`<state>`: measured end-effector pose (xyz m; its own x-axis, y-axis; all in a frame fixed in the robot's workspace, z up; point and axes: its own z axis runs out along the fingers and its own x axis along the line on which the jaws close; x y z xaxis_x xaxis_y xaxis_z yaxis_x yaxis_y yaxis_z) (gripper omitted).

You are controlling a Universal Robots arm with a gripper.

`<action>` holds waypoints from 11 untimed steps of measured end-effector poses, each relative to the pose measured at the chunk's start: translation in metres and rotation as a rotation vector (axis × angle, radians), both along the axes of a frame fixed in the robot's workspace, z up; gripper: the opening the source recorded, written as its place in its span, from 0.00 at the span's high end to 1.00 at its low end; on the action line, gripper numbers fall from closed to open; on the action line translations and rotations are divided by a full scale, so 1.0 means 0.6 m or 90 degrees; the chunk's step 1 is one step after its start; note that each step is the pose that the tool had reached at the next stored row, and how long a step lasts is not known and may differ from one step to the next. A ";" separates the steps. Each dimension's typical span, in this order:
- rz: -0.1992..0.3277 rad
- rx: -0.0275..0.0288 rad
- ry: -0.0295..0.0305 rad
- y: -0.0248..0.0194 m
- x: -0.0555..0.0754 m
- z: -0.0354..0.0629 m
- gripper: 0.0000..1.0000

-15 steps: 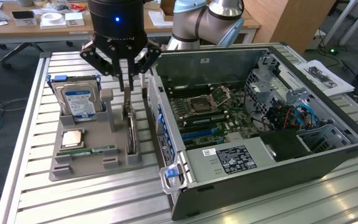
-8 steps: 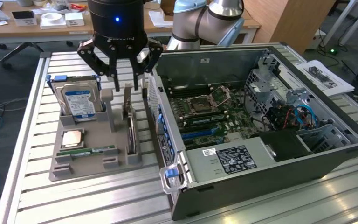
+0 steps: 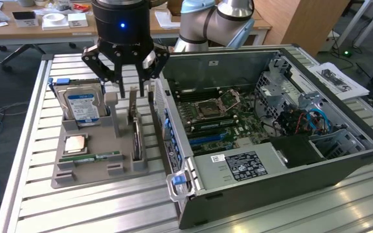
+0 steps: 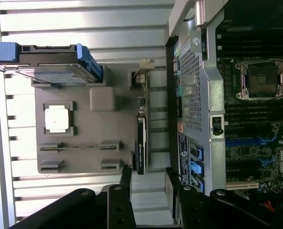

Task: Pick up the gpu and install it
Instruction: 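Pick up the gpu and move the gpu toward the slot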

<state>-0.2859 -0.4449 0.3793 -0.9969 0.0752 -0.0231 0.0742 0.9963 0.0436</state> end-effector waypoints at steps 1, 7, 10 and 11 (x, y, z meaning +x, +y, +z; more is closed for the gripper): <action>0.000 0.0000 0.0000 0.0000 0.000 -0.003 0.58; 0.000 0.0000 0.0000 0.0000 0.000 -0.021 0.58; 0.000 0.0000 0.0000 0.0000 0.000 -0.030 0.58; 0.000 0.0000 0.0000 0.0000 0.000 -0.033 0.58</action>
